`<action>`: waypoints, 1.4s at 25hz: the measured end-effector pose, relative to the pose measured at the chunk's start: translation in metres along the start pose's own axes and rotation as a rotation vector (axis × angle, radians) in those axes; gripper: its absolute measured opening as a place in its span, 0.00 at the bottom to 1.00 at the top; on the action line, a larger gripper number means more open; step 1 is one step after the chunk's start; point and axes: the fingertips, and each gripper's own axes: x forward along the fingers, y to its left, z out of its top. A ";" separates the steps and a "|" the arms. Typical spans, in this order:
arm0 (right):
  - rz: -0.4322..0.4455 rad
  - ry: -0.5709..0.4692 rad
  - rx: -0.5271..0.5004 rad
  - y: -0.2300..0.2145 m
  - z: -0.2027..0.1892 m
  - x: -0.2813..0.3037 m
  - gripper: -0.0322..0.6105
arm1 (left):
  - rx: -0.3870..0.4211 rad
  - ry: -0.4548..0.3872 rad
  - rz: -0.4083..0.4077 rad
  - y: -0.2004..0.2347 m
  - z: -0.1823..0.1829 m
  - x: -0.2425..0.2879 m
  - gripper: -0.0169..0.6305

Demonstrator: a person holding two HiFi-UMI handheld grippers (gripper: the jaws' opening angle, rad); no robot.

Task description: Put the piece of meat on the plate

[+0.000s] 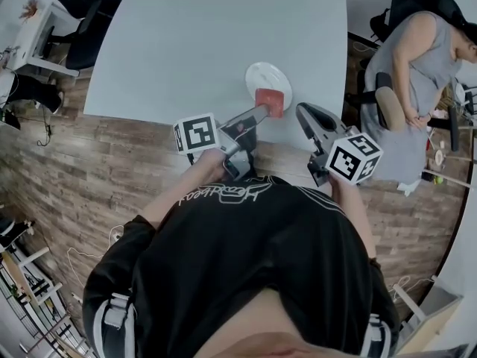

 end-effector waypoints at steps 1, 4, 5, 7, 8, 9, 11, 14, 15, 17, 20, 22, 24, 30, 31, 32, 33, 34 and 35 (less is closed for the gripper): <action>-0.005 0.000 0.005 -0.004 0.002 0.003 0.08 | -0.004 0.006 -0.001 0.002 0.004 0.004 0.15; -0.018 0.004 0.016 -0.012 0.006 0.009 0.08 | -0.022 0.018 -0.005 0.006 0.011 0.013 0.15; -0.022 0.007 0.019 -0.015 0.007 0.011 0.08 | -0.026 0.022 -0.004 0.008 0.013 0.016 0.15; -0.031 0.009 0.028 -0.022 0.007 0.013 0.08 | -0.025 0.033 0.024 0.017 0.016 0.020 0.15; -0.035 0.010 0.032 -0.025 0.007 0.014 0.08 | -0.028 0.038 0.036 0.022 0.017 0.023 0.15; -0.039 0.012 0.038 -0.029 0.007 0.015 0.08 | -0.034 0.042 0.044 0.026 0.018 0.025 0.15; -0.045 0.018 0.048 -0.034 0.007 0.019 0.08 | -0.052 0.048 0.057 0.034 0.021 0.029 0.15; -0.055 0.026 0.064 -0.041 0.007 0.029 0.08 | -0.072 0.059 0.080 0.048 0.029 0.032 0.15; -0.059 0.028 0.071 -0.043 0.007 0.032 0.08 | -0.076 0.063 0.090 0.053 0.031 0.033 0.15; -0.067 0.030 0.084 -0.048 0.008 0.037 0.08 | -0.085 0.072 0.107 0.061 0.035 0.035 0.15; -0.076 0.035 0.102 -0.056 0.006 0.041 0.08 | -0.101 0.086 0.131 0.074 0.037 0.039 0.15; -0.081 0.038 0.110 -0.061 0.004 0.043 0.08 | -0.102 0.091 0.152 0.083 0.037 0.042 0.15; -0.084 0.040 0.116 -0.064 0.002 0.042 0.08 | -0.093 0.097 0.177 0.091 0.037 0.045 0.15; -0.099 0.054 0.146 -0.074 -0.007 0.047 0.08 | -0.096 0.130 0.231 0.116 0.036 0.053 0.15; -0.102 0.056 0.149 -0.075 -0.008 0.047 0.08 | -0.096 0.137 0.243 0.119 0.035 0.054 0.15; -0.104 0.057 0.152 -0.076 -0.009 0.046 0.08 | -0.097 0.144 0.255 0.123 0.034 0.054 0.15; -0.107 0.056 0.156 -0.077 -0.009 0.045 0.08 | -0.098 0.151 0.267 0.126 0.033 0.055 0.15; -0.109 0.056 0.161 -0.077 -0.010 0.043 0.08 | -0.100 0.158 0.279 0.129 0.032 0.055 0.15; -0.112 0.057 0.167 -0.078 -0.012 0.042 0.08 | -0.102 0.163 0.289 0.132 0.031 0.056 0.15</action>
